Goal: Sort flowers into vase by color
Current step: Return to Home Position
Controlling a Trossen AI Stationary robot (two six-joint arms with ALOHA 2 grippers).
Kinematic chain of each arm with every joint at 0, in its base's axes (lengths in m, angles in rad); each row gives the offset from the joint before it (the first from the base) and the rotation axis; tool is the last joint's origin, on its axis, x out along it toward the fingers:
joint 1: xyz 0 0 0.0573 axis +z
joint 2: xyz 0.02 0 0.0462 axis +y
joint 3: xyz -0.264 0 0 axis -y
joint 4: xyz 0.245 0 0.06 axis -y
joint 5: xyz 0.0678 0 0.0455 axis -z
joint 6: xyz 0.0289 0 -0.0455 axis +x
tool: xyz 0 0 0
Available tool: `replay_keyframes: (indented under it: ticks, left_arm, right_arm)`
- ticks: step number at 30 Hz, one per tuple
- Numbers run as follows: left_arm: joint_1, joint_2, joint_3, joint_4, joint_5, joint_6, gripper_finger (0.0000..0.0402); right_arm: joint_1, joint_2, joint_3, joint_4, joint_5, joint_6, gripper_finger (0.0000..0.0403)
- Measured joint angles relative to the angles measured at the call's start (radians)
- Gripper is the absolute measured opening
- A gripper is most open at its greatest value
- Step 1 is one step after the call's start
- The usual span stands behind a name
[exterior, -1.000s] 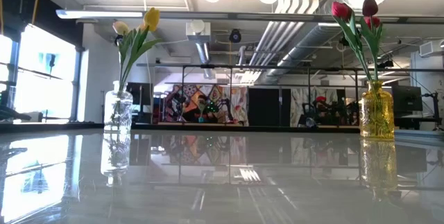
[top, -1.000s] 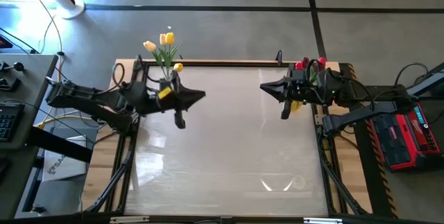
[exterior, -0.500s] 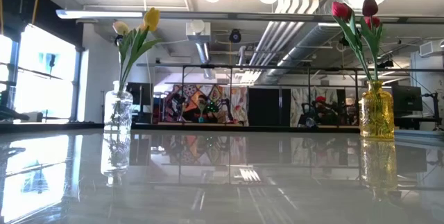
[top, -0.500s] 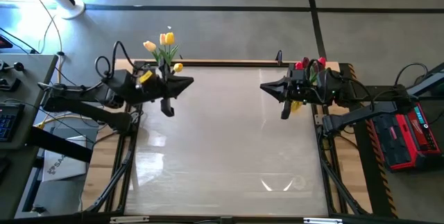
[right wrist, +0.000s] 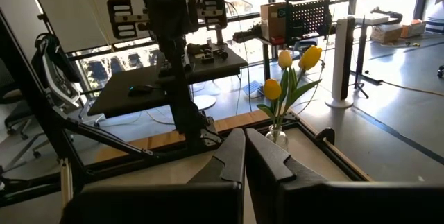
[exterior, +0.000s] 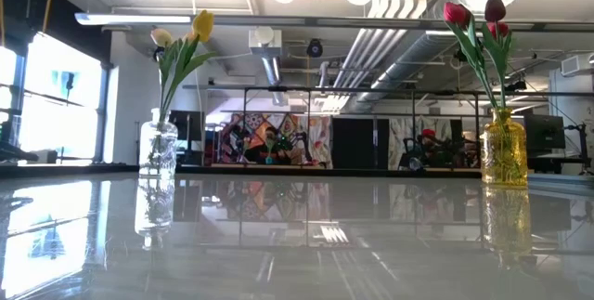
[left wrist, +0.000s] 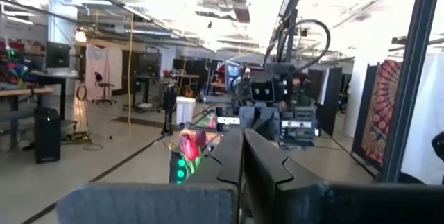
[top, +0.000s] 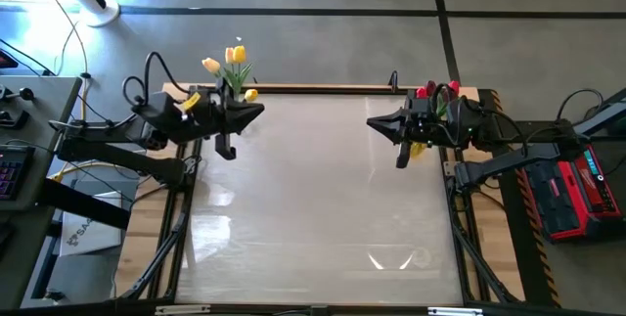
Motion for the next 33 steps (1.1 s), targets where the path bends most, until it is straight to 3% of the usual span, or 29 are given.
replay_keyframes:
  ticks: [25, 33]
  left_arm:
    - [-0.001, -0.020, -0.001, -0.030, 0.026, -0.040, 0.0000]
    - [-0.002, -0.020, -0.001, -0.032, 0.026, -0.041, 0.0000]
  right_arm:
    - [0.000, 0.007, 0.000, 0.000, 0.000, 0.005, 0.0000]
    - [0.000, 0.007, 0.000, 0.001, 0.000, 0.141, 0.0000]
